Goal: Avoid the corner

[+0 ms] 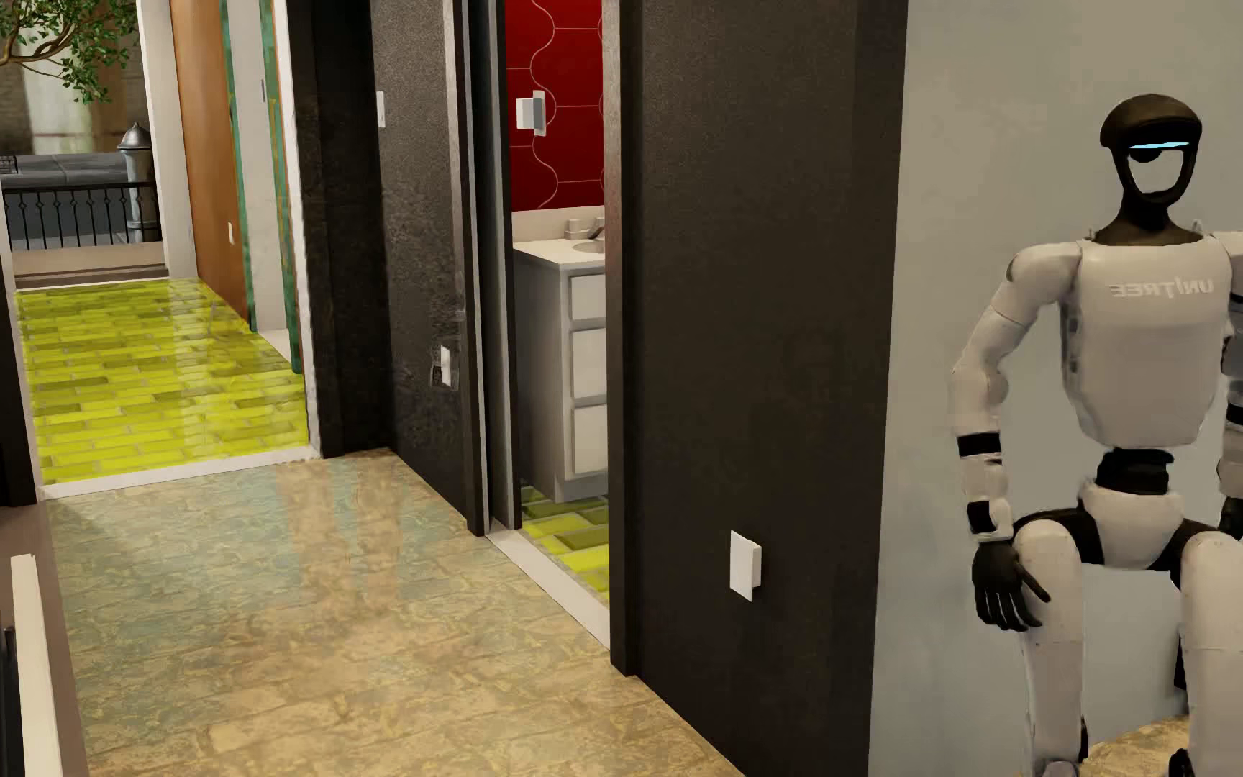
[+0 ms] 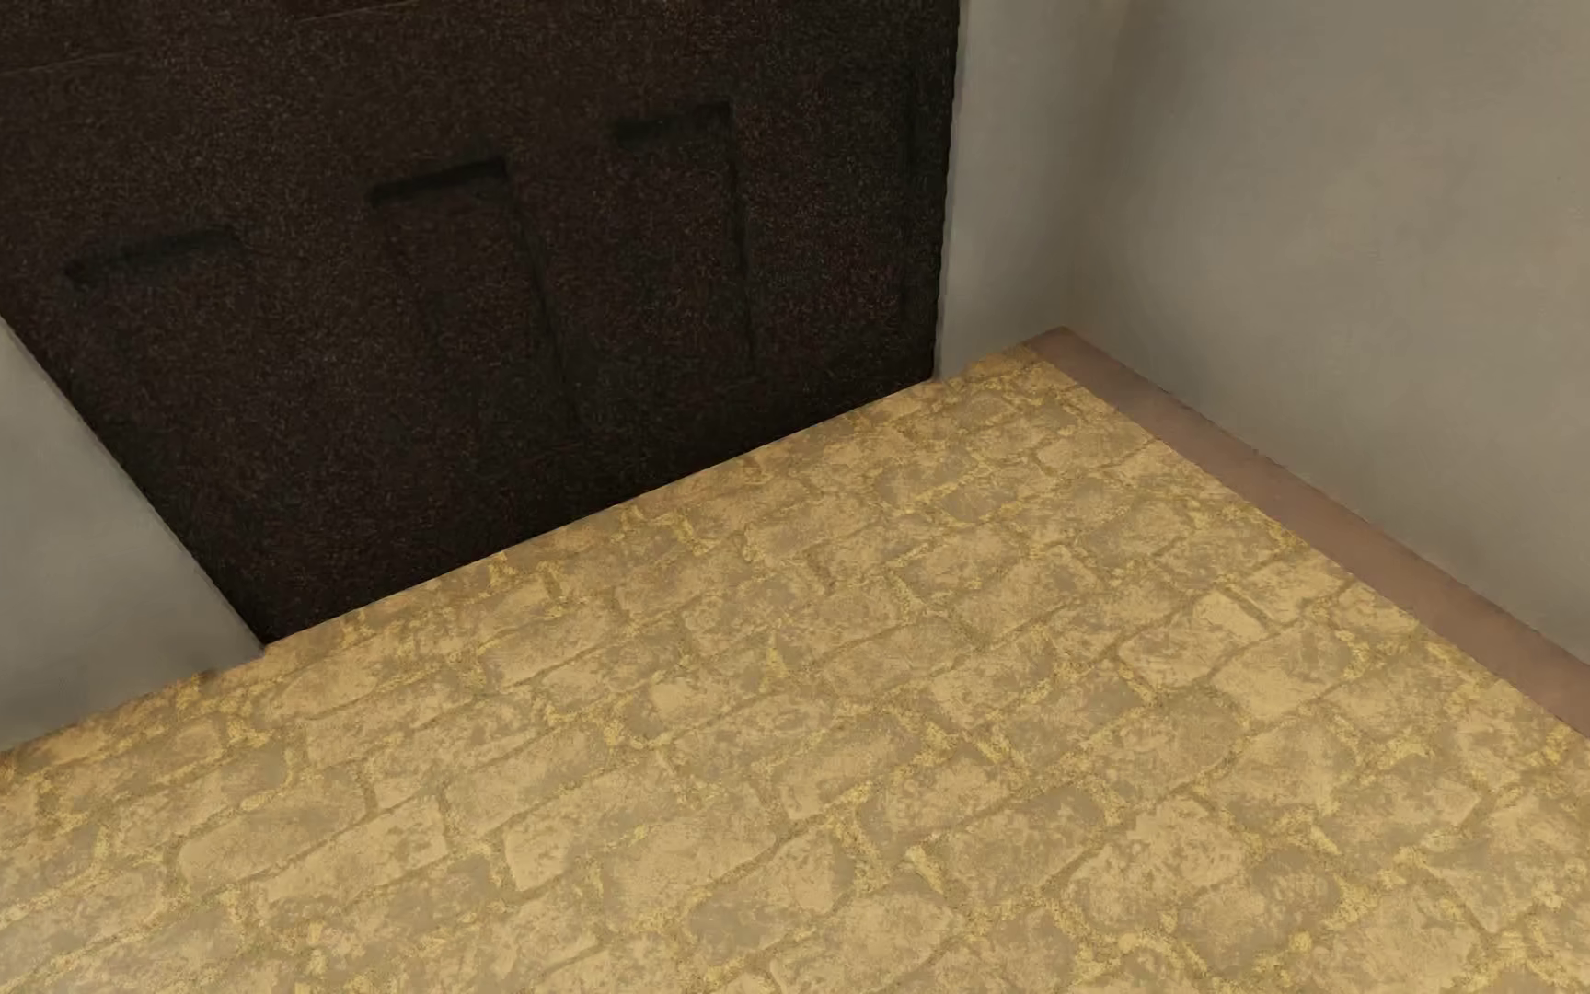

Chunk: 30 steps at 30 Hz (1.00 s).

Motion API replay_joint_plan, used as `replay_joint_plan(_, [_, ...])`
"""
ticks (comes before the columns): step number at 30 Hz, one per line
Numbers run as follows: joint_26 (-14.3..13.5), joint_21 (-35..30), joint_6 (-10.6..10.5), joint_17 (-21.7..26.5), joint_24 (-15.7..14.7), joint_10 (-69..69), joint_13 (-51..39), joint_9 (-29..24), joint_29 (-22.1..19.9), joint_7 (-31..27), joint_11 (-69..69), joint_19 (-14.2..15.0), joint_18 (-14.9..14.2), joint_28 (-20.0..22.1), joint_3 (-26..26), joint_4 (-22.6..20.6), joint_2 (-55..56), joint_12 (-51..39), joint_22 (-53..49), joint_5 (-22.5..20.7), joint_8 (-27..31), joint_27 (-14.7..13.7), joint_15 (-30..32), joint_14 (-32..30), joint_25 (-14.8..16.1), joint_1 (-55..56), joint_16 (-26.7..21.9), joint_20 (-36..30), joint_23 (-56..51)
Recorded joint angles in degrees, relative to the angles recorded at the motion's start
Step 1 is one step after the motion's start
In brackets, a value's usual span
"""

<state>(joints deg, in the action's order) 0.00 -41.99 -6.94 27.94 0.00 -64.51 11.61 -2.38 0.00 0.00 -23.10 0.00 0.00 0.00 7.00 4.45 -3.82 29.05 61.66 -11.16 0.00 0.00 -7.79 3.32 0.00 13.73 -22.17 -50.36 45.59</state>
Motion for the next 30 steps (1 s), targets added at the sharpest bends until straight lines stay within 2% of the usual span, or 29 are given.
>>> replay_joint_plan(1, [0.0,3.31,0.46,-0.09,0.0,8.6,-0.77,-0.79,0.0,0.0,0.54,0.0,0.0,0.0,0.57,-1.06,-3.03,-0.12,-0.75,0.41,0.0,0.0,-1.95,-0.13,0.0,1.3,0.12,1.58,-2.93])
replay_joint_plan(2, [0.0,5.8,0.56,-0.21,0.0,18.15,-1.35,-1.53,0.0,0.0,0.96,0.0,0.0,0.0,0.77,-1.58,-5.68,-0.9,-1.39,0.52,0.0,0.0,-3.22,-3.03,0.0,1.76,0.04,2.47,-5.67])
replay_joint_plan(5, [0.0,8.17,1.02,-0.94,0.0,37.0,-1.43,-2.16,0.0,0.0,1.13,0.0,0.0,0.0,-1.3,-1.6,-11.54,-3.0,-4.65,1.3,0.0,0.0,-5.57,-15.04,0.0,3.36,-1.06,10.72,-9.88])
replay_joint_plan(7, [0.0,5.77,1.8,-1.18,0.0,36.51,0.86,-3.04,0.0,0.0,1.22,0.0,0.0,0.0,-2.19,-1.61,-16.36,-4.3,-6.43,3.1,0.0,0.0,-4.8,-16.73,0.0,3.1,-2.58,16.04,-8.21])
replay_joint_plan(8, [0.0,3.34,1.76,-1.02,0.0,34.57,2.54,-2.22,0.0,0.0,1.05,0.0,0.0,0.0,-2.28,-1.45,-17.51,-4.89,-6.65,3.8,0.0,0.0,-3.27,-19.27,0.0,3.17,-3.17,18.14,-5.79])
replay_joint_plan(9, [0.0,0.01,2.64,-1.14,0.0,32.21,4.33,-1.73,0.0,0.0,0.55,0.0,0.0,0.0,-2.45,-2.03,-18.87,-5.38,-6.22,5.47,0.0,0.0,-0.02,-20.23,0.0,2.42,-3.63,18.93,-1.83])
replay_joint_plan(11, [0.0,-9.33,4.33,-1.57,0.0,29.56,7.29,-1.01,0.0,0.0,-10.33,0.0,0.0,0.0,-2.75,-2.64,-13.81,-7.11,-4.09,8.38,0.0,0.0,12.34,-14.62,0.0,-2.06,-4.43,17.77,7.52])
replay_joint_plan(12, [0.0,-15.29,5.05,-1.06,0.0,29.4,7.39,0.06,0.0,0.0,-22.08,0.0,0.0,0.0,-2.33,-2.56,-4.93,-7.95,-3.95,9.28,0.0,0.0,18.14,-10.81,0.0,-3.57,-4.59,18.0,10.19])
replay_joint_plan(13, [0.0,-19.83,5.79,-0.35,0.0,29.78,6.72,0.08,0.0,0.0,-34.35,0.0,0.0,0.0,-3.99,-2.68,3.81,-8.43,-5.17,8.6,0.0,0.0,21.08,-7.8,0.0,-5.13,-5.09,18.21,11.21])
replay_joint_plan(14, [0.0,-18.72,5.51,0.47,0.0,30.28,6.89,0.79,0.0,0.0,-42.66,0.0,0.0,0.0,-6.74,-2.24,12.04,-9.06,-5.89,6.85,0.0,0.0,21.03,-5.62,0.0,-5.52,-5.13,18.78,10.67])
replay_joint_plan(15, [0.0,-15.82,4.78,1.23,0.0,31.09,7.71,1.23,0.0,0.0,-45.35,0.0,0.0,0.0,-9.33,-1.66,18.51,-9.81,-6.4,4.83,0.0,0.0,20.25,-3.99,0.0,-6.6,-5.18,18.8,9.06])
replay_joint_plan(16, [0.0,-12.8,4.18,1.73,0.0,32.18,8.86,1.17,0.0,0.0,-42.34,0.0,0.0,0.0,-11.09,-1.29,22.58,-10.46,-7.01,2.91,0.0,0.0,19.55,-2.73,0.0,-9.09,-5.38,18.67,7.15])
replay_joint_plan(17, [0.0,-10.17,3.91,1.7,0.0,33.89,9.86,0.78,0.0,0.0,-34.48,0.0,0.0,0.0,-12.82,-1.38,24.69,-10.67,-7.88,1.57,0.0,0.0,21.36,-1.72,0.0,-12.64,-5.61,19.92,5.58])
replay_joint_plan(19, [0.0,-6.21,5.32,0.32,0.0,36.75,11.84,-1.17,0.0,0.0,-14.33,0.0,0.0,0.0,-16.14,-4.01,23.24,-9.97,-9.73,2.1,0.0,0.0,29.5,0.65,0.0,-20.62,-6.22,23.37,3.37])
replay_joint_plan(20, [0.0,-5.9,6.15,-0.83,0.0,36.92,12.43,-1.58,0.0,0.0,-7.02,0.0,0.0,0.0,-17.48,-5.12,22.47,-10.2,-10.21,2.33,0.0,0.0,29.46,2.1,0.0,-22.85,-6.56,24.05,2.88])
replay_joint_plan(21, [0.0,-6.34,6.69,-2.08,0.0,37.13,12.93,-1.72,0.0,0.0,-2.82,0.0,0.0,0.0,-18.13,-6.27,21.74,-10.79,-10.39,2.28,0.0,0.0,22.83,3.52,0.0,-24.82,-6.78,24.04,2.52])
replay_joint_plan(22, [0.0,-7.5,6.9,-3.09,0.0,36.99,13.43,-1.71,0.0,0.0,-2.59,0.0,0.0,0.0,-18.11,-7.18,20.76,-11.15,-10.64,2.19,0.0,0.0,13.43,4.53,0.0,-26.82,-6.7,24.07,2.27])
replay_joint_plan(23, [0.0,-8.53,6.74,-3.74,0.0,36.48,13.98,-1.31,0.0,0.0,-3.64,0.0,0.0,0.0,-17.79,-7.75,20.37,-10.91,-11.25,2.23,0.0,0.0,11.57,5.11,0.0,-28.48,-6.3,24.45,2.06])
replay_joint_plan(25, [0.0,-9.75,5.35,-4.36,0.0,34.15,14.99,1.33,0.0,0.0,-4.55,0.0,0.0,0.0,-18.06,-7.21,20.11,-8.36,-12.66,1.87,0.0,0.0,12.19,4.5,0.0,-29.37,-5.07,25.3,2.55])
replay_joint_plan(27, [0.0,-11.52,2.35,-4.18,0.0,24.38,13.58,2.67,0.0,0.0,-3.38,0.0,0.0,0.0,-16.32,-3.67,18.55,-7.03,-9.86,-1.0,0.0,0.0,14.55,-1.95,0.0,-25.95,-3.2,21.15,5.56])
replay_joint_plan(29, [0.0,-10.51,0.97,-2.51,0.0,4.44,10.34,3.86,0.0,0.0,-4.1,0.0,0.0,0.0,-12.42,1.73,15.19,-5.94,-7.38,-1.8,0.0,0.0,3.97,-13.28,0.0,-14.6,-2.26,15.55,5.27])
replay_joint_plan(30, [0.0,-8.6,1.13,-1.87,0.0,-3.01,7.98,3.26,0.0,0.0,-3.75,0.0,0.0,0.0,-9.53,3.1,12.59,-5.62,-6.11,-2.18,0.0,0.0,1.37,-13.48,0.0,-10.28,-2.06,12.65,4.63])
